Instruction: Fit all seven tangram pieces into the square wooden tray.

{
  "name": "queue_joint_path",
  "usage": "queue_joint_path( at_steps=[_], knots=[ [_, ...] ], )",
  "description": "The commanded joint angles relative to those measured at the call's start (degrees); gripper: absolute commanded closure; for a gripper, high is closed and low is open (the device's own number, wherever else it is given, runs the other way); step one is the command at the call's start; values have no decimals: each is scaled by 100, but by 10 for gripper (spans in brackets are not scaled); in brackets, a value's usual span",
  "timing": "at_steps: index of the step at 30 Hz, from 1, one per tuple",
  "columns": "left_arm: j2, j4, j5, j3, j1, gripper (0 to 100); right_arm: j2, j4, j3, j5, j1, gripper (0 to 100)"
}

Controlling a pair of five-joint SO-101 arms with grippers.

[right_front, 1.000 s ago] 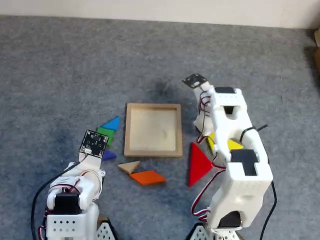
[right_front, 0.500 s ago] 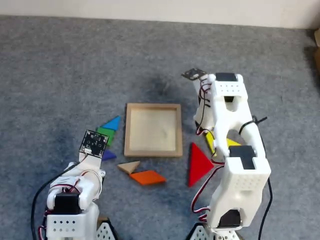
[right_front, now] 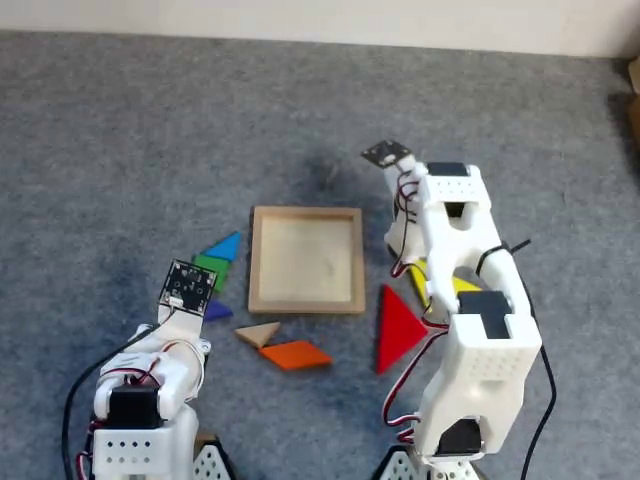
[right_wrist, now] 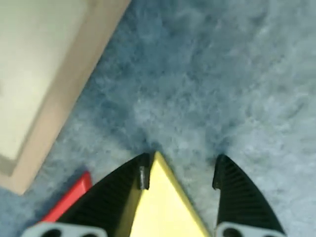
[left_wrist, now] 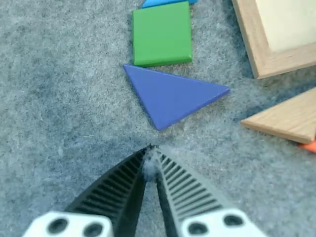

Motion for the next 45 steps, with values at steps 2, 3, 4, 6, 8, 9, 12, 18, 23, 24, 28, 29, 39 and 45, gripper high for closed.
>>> queue_joint_path(
  at_steps=[2,3,4,6,8,9,12,18,23,24,28,29,39,45],
  knots=[
    [-13,35,35,110,-48,993,-75,-734,-31,70,479,785],
    [-13,35,35,110,-48,993,-75,-857,-31,70,585,785],
    [-13,35,35,110,-48,993,-75,-954,-31,62,673,785],
    [-13,35,35,110,-48,993,-75,-1103,-31,62,848,785],
    [-13,35,35,110,-48,993,-75,-1182,-57,62,1033,785],
    [-13,35,35,110,-48,993,-75,-1209,-75,62,1138,785],
    [-13,35,35,110,-48,993,-92,-1191,-84,62,1473,785],
    [-13,35,35,110,-48,993,-409,-760,-295,-413,1587,782],
    [-13,35,35,110,-48,993,-734,286,-629,-1134,1147,781],
    [-13,35,35,110,-48,993,-804,470,-646,-1292,1051,781],
    [-13,35,35,110,-48,993,-980,1200,-655,-1697,629,777],
    [-13,35,35,110,-48,993,-1024,1288,-646,-1785,532,767],
    [-13,35,35,110,-48,993,-1358,1297,-31,-2523,338,683],
    [-13,35,35,110,-48,993,-1332,1209,426,-3446,330,568]
  ],
)
